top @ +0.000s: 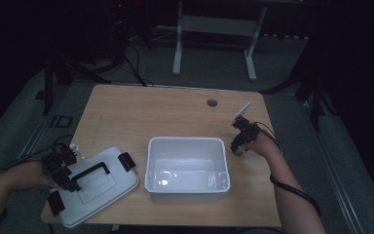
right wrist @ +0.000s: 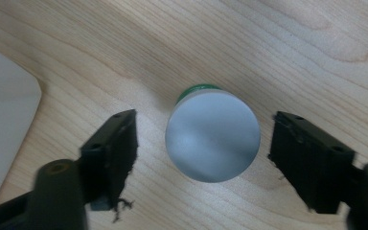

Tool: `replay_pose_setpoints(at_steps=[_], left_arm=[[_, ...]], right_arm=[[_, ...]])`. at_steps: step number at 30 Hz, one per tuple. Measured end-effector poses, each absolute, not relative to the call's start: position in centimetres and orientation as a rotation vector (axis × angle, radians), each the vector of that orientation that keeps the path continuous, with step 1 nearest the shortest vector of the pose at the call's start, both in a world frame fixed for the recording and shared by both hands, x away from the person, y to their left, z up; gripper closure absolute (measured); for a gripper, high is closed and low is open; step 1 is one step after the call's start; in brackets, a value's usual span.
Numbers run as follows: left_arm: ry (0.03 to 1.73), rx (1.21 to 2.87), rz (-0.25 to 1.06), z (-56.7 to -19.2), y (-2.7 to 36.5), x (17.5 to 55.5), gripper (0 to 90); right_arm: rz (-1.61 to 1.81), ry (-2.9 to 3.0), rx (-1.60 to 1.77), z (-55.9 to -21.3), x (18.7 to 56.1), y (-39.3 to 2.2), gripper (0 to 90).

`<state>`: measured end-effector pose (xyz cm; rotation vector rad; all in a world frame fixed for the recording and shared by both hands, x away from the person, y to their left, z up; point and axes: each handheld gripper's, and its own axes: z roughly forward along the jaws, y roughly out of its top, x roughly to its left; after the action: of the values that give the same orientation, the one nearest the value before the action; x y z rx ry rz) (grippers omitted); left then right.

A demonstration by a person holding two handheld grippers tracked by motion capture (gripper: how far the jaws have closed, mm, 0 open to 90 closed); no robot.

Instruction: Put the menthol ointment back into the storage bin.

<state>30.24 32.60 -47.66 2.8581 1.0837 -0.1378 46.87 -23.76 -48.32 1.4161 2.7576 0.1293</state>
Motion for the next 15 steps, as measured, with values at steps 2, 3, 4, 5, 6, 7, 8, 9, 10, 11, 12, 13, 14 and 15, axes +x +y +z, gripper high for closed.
replay_pose_setpoints(at_steps=[2, 3, 4, 5, 6, 7, 8, 9, 10, 11, 12, 13, 14, 15], left_arm=[[1.081, 2.859, -0.136, -47.70, 32.57, 30.26, 31.2], [1.076, 2.858, -0.138, -47.77, 32.54, 30.27, 31.2], [1.077, 2.860, -0.136, -47.82, 32.51, 30.29, 31.2], [1.079, 2.859, -0.142, -47.88, 32.50, 30.33, 31.2], [1.078, 2.859, -0.138, -47.95, 32.45, 30.33, 31.2], [1.078, 2.859, -0.138, -47.95, 32.45, 30.33, 31.2], [1.075, 2.857, -0.139, -47.96, 32.38, 30.35, 31.2], [1.075, 2.857, -0.139, -47.96, 32.38, 30.35, 31.2], [1.069, 2.855, -0.135, -47.90, 32.32, 30.35, 31.2], [1.068, 2.854, -0.135, -47.87, 32.30, 30.32, 31.2], [1.067, 2.854, -0.135, -47.85, 32.30, 30.30, 31.2], [1.067, 2.854, -0.135, -47.85, 32.30, 30.30, 31.2], [1.067, 2.855, -0.131, -47.85, 32.31, 30.29, 31.2], [1.073, 2.852, -0.134, -47.87, 32.34, 30.25, 31.2]], right_arm=[[0.125, 2.759, 1.411, -48.36, 46.88, -23.67, 27.0], [0.100, 2.751, 1.410, -48.42, 46.89, -23.49, 30.1], [0.084, 2.747, 1.402, -48.45, 46.86, -23.40, 31.5], [0.070, 2.745, 1.393, -48.47, 46.86, -23.33, 32.5], [0.063, 2.744, 1.389, -48.48, 46.84, -23.29, 34.1], [0.063, 2.744, 1.389, -48.48, 46.84, -23.29, 34.1], [0.059, 2.747, 1.376, -48.46, 46.81, -23.23, 38.1], [0.054, 2.744, 1.370, -48.45, 46.80, -23.22, 41.0], [0.052, 2.744, 1.371, -48.46, 46.82, -23.23, 41.5], [0.053, 2.745, 1.378, -48.48, 46.84, -23.24, 42.7], [0.049, 2.746, 1.378, -48.53, 46.87, -23.25, 44.6], [0.049, 2.746, 1.378, -48.53, 46.87, -23.25, 44.6], [0.043, 2.746, 1.374, -48.62, 46.87, -23.20, 48.6], [0.042, 2.746, 1.365, -48.60, 46.86, -23.18, 49.2]])
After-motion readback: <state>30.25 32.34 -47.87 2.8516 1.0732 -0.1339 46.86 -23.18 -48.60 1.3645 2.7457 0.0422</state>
